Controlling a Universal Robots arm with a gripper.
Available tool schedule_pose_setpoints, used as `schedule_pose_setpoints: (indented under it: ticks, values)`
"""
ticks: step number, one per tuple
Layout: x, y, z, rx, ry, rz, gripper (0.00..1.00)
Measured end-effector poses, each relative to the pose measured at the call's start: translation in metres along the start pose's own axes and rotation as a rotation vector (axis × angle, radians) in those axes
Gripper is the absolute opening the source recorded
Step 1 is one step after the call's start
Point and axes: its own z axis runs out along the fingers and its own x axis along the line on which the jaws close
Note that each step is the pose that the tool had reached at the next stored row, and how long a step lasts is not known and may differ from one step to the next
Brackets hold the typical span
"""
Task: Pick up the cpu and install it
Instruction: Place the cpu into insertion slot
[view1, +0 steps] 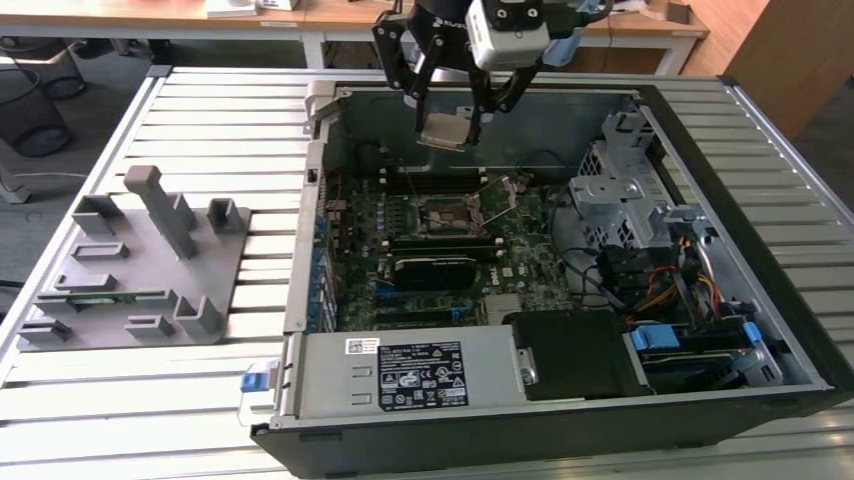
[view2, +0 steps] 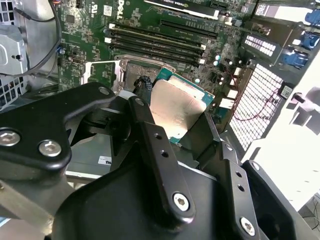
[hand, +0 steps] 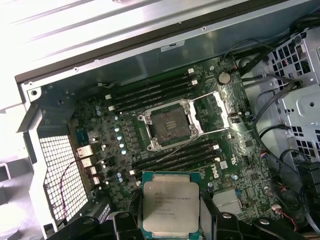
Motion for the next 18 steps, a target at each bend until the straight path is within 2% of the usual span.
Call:
schedule_pose_setpoints:
  ticks: [18]
  values:
    - [0.0000, 0.0000, 0.0001, -0.0018, -0.0008, 0.073, 0.54]
